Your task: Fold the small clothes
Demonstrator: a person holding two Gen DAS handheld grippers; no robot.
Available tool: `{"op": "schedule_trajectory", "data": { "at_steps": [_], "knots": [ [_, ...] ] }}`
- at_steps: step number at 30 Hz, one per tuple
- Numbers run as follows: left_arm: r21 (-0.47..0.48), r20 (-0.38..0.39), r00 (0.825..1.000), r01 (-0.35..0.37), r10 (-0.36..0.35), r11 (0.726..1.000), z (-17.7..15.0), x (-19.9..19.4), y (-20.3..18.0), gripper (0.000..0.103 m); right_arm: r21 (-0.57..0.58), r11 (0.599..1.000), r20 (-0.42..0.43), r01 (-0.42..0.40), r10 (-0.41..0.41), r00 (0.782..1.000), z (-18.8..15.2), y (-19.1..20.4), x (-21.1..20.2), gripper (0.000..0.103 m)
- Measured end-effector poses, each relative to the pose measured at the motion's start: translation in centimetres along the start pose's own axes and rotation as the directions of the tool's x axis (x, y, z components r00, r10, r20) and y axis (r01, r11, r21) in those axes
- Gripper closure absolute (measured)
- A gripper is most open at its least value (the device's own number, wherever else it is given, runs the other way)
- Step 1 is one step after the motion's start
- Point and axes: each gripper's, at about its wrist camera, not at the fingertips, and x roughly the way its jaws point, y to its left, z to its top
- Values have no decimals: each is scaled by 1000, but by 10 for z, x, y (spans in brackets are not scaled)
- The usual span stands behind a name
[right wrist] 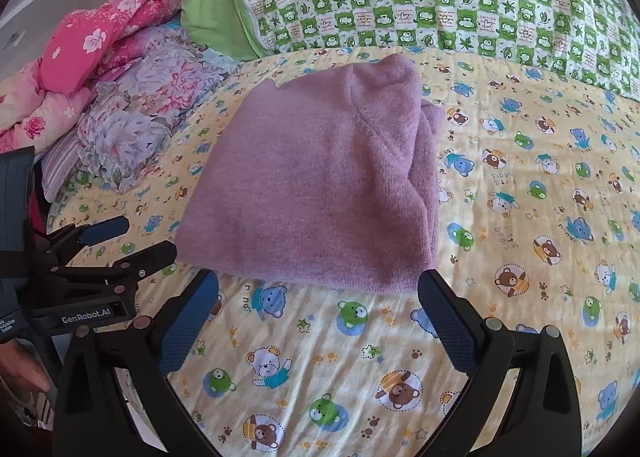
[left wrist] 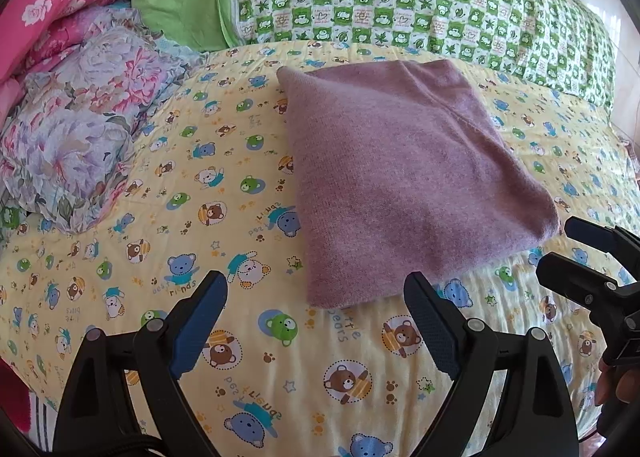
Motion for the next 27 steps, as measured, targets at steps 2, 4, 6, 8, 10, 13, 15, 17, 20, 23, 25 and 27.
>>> {"op": "schedule_trajectory", "data": {
  "at_steps": [2, 4, 6, 8, 10, 13, 15, 17, 20, 23, 25, 27],
  "knots": [
    [-2, 0, 1000, 0, 0, 1000, 0, 0, 0, 12, 0, 1000, -1, 0, 0, 1000, 0, 0, 0, 3],
    [-1, 0, 1000, 0, 0, 1000, 0, 0, 1, 12, 1, 1000, -4, 1, -1, 1000, 0, 0, 0, 3],
    [-1, -1, 1000, 2, -2, 1000, 0, 1, 1, 12, 2, 1000, -3, 0, 0, 1000, 1, 0, 1, 3],
    [0, 0, 1000, 1, -1, 1000, 0, 1, 1, 12, 2, 1000, -4, 2, -2, 1000, 1, -1, 1, 3],
    [0, -2, 1000, 2, -2, 1000, 1, 1, 0, 12, 4, 1000, -4, 2, -2, 1000, 2, -2, 2, 3],
    [1, -3, 1000, 5, -5, 1000, 2, 2, 0, 12, 4, 1000, -3, 3, -3, 1000, 3, -2, 3, 3],
    [2, -2, 1000, 5, -5, 1000, 2, 2, -1, 12, 4, 1000, -3, 3, -3, 1000, 3, -2, 2, 3],
    [3, -2, 1000, 7, -7, 1000, 3, 2, -1, 12, 4, 1000, -1, 3, -3, 1000, 3, -2, 2, 3],
    [2, 0, 1000, 8, -8, 1000, 4, 1, -1, 12, 4, 1000, -1, 3, -3, 1000, 6, -3, 3, 3],
    [4, 2, 1000, 9, -9, 1000, 6, 1, -1, 12, 5, 1000, 3, 2, -2, 1000, 7, -4, 3, 3],
    [5, 3, 1000, 8, -8, 1000, 6, 1, -1, 12, 6, 1000, 4, 4, -4, 1000, 9, -5, 3, 3],
    [6, 5, 1000, 10, -10, 1000, 6, 0, -2, 12, 8, 1000, 6, 5, -5, 1000, 10, -5, 2, 3]
  ]
}}
